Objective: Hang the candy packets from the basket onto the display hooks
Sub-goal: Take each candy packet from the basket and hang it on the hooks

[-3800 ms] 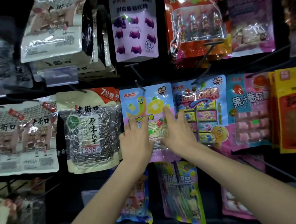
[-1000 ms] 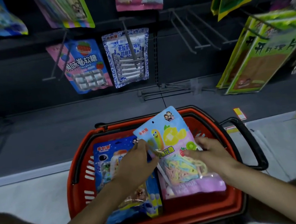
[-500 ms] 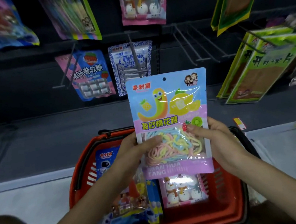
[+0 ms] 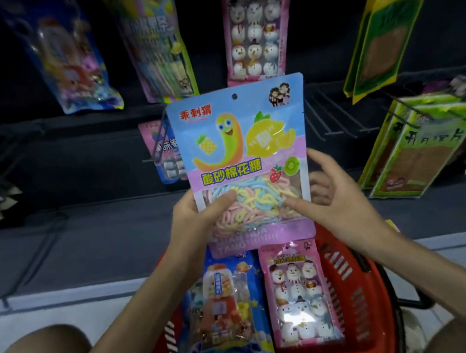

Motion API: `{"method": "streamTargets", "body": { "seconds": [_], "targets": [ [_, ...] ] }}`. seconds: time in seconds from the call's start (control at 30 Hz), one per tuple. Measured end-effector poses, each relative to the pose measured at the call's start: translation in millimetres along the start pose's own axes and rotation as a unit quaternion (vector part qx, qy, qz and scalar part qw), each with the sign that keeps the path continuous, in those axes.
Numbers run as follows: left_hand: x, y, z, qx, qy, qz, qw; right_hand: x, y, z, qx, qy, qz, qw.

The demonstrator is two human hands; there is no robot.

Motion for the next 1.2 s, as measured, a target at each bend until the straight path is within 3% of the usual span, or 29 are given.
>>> {"method": "streamTargets", "body": {
  "seconds": [0.37, 0.67, 1.0, 1.2],
  "targets": [
    [8, 5, 160, -0.185, -0.040, 0.023, 0.982, 5, -42, -140, 0.193, 0.026, 0.063, 0.979],
    [16, 10, 281, -0.381, -0.094, 0.117, 0.912, 1, -90, -241, 0.272, -0.008, 0.124, 0.954],
    [46, -2, 354, -0.412, -0.102, 0.171, 0.889, -31, -134, -320, 0.296, 0.046, 0.140, 0.944],
    [75, -18, 388, -0.411, -0.102, 0.189, 0.886, -53, -164, -358, 0.295, 0.050, 0.108, 0.948]
  ]
}}
Point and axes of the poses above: each hand's wrist, its own y-axis away from the middle knuckle, its own x-axis out of the back of the hand, z = x × y, the point moved 5 cm from there along -y, towards the middle knuckle, and after that the axes turned 3 degrees about -z, right-handed, at the moved point
